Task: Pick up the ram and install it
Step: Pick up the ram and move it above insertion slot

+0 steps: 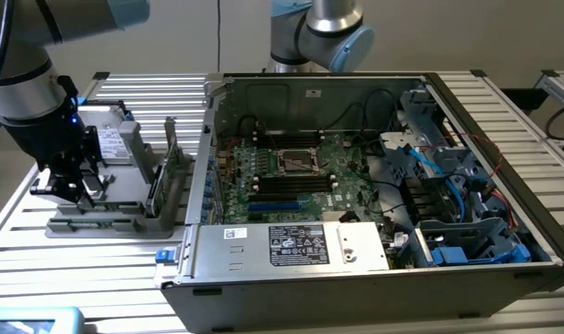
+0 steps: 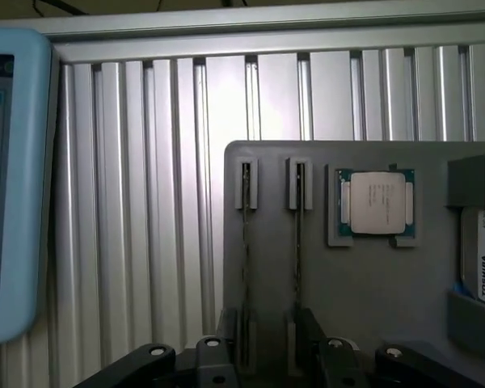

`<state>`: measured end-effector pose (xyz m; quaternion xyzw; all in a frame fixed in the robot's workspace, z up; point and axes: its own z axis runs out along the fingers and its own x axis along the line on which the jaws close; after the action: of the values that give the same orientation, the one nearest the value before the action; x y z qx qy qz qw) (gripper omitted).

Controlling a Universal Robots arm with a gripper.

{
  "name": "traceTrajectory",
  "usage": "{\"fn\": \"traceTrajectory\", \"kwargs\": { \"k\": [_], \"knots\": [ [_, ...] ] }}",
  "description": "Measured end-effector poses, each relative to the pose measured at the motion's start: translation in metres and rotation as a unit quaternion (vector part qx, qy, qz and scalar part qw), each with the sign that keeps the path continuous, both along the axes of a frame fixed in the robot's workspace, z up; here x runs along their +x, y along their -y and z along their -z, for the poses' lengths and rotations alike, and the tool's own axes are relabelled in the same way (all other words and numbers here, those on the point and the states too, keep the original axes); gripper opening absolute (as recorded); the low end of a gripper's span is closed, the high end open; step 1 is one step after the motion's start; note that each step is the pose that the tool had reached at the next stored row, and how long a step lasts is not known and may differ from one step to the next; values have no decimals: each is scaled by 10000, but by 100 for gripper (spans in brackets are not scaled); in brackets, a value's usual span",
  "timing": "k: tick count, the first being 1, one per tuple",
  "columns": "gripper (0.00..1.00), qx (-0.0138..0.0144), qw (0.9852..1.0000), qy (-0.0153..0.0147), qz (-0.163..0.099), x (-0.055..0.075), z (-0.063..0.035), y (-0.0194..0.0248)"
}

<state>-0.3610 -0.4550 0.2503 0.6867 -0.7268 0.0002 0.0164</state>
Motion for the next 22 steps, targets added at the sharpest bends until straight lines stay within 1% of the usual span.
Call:
{"fn": "traceTrajectory", "kwargs": {
  "k": [1,3,7,8,13,19,22],
  "knots": [
    [42,0,10000,7,0,0,18,6],
    [42,1,10000,32,1,-3,46,14],
    [42,0,9999,105,0,-7,95,29],
    [42,0,9999,115,-1,-7,111,37],
    [42,0,9999,117,0,-9,204,77],
    [42,0,9999,116,0,-16,311,87],
    [42,0,9999,117,0,-38,349,94]
  ]
}}
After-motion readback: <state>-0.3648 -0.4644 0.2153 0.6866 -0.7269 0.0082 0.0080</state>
